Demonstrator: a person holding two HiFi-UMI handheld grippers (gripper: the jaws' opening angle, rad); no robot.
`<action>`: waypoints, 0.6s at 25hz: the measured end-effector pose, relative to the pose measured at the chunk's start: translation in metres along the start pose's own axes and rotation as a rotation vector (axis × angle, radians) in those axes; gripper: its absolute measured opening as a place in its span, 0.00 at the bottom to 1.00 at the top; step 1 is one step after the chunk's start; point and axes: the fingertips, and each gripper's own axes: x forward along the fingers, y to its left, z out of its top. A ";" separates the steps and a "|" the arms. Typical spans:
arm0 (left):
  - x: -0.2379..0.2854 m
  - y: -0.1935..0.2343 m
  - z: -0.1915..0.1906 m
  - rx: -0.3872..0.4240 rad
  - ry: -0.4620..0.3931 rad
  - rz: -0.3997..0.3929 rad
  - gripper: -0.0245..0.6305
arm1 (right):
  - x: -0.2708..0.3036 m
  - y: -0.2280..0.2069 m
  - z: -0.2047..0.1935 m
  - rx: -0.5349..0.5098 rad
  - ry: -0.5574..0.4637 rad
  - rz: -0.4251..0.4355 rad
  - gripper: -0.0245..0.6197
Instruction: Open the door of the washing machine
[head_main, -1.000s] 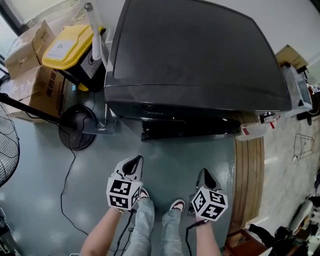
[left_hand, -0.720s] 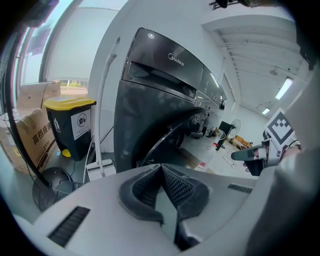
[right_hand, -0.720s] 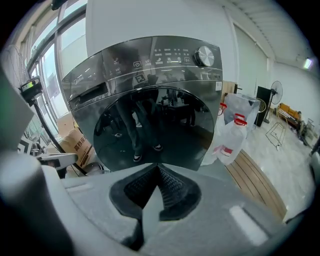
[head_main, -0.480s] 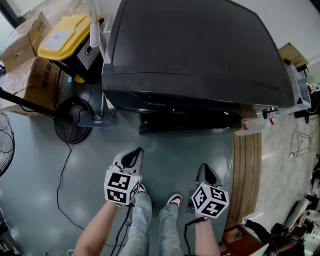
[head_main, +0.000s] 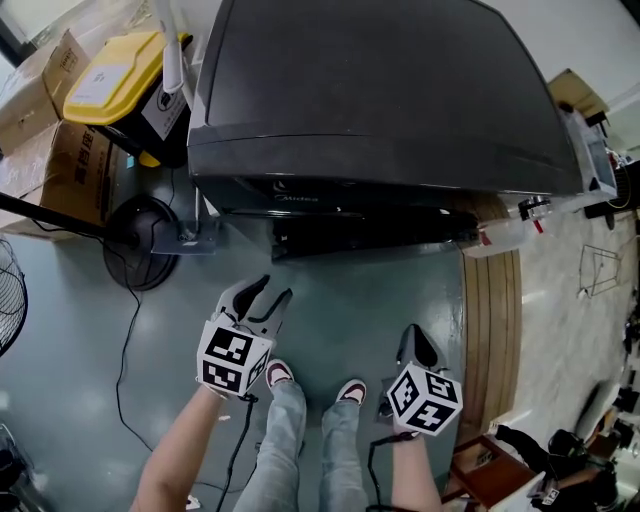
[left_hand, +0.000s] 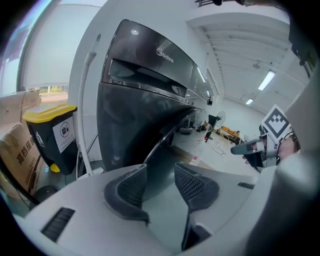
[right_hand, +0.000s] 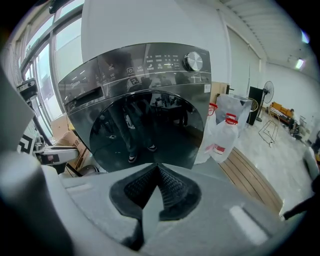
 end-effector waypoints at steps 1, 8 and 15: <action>0.001 0.000 0.002 0.016 0.000 -0.009 0.31 | -0.003 -0.002 -0.001 0.000 0.001 -0.004 0.05; 0.020 0.007 0.010 0.092 0.006 -0.048 0.32 | -0.018 -0.016 -0.010 -0.007 0.007 -0.035 0.05; 0.038 0.010 0.019 0.156 0.005 -0.065 0.32 | -0.027 -0.024 -0.017 0.015 0.011 -0.056 0.05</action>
